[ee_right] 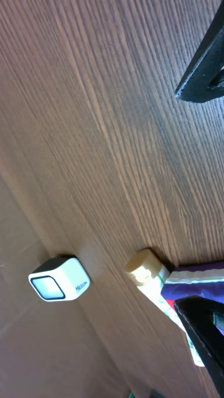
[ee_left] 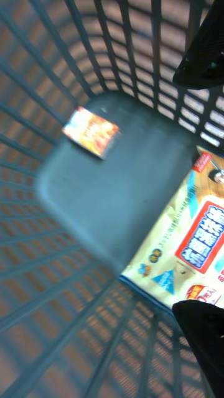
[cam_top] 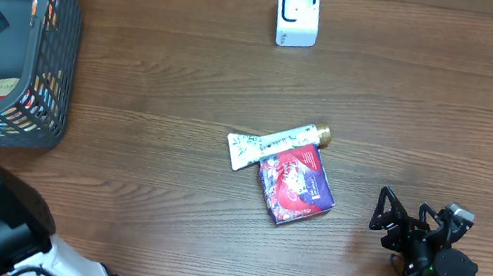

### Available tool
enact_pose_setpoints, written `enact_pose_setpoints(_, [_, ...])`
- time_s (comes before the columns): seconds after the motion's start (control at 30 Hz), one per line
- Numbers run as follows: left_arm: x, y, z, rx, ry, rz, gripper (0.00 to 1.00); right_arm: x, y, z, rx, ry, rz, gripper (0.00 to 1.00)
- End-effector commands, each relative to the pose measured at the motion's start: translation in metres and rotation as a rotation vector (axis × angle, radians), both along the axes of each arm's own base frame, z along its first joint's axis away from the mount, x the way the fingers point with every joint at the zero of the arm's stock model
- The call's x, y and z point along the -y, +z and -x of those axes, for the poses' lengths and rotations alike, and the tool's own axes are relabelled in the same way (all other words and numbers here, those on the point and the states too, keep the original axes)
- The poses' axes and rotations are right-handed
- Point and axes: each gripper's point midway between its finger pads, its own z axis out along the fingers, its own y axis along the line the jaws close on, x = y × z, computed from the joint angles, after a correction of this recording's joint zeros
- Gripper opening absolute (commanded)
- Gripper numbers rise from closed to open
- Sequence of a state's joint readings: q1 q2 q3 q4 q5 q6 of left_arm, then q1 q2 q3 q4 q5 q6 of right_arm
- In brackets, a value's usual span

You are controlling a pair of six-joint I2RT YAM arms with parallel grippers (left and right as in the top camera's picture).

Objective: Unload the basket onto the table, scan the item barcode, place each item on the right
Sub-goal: 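Grasp the yellow bag inside the basket with the left gripper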

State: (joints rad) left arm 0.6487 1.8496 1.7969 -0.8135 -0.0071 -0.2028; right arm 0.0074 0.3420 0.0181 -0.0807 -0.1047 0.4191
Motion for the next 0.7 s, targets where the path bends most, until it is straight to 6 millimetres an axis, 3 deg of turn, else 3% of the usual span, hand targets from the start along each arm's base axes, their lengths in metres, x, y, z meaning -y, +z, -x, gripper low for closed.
enact_pose_setpoints(0.0, [-0.005,-0.026,-0.007,-0.053,-0.017,0.033,1.00,-0.001,-0.004,0.001,-0.008,0.005,-0.004,1.00])
enact_pose_setpoints(0.17, [-0.009,-0.068,-0.003,-0.092,0.102,0.149,1.00,-0.001,-0.004,0.001,-0.008,0.005,-0.004,1.00])
enact_pose_setpoints(0.33, [-0.009,-0.100,0.016,-0.135,0.333,0.275,1.00,-0.001,-0.004,0.001,-0.008,0.005,-0.004,1.00])
enact_pose_setpoints(0.57, [-0.012,-0.113,0.049,-0.171,0.659,0.317,1.00,-0.001,-0.004,0.001,-0.008,0.005,-0.004,1.00])
enact_pose_setpoints(0.67, [-0.008,-0.121,0.054,-0.170,0.745,0.353,1.00,-0.001,-0.004,0.001,-0.008,0.005,-0.004,1.00])
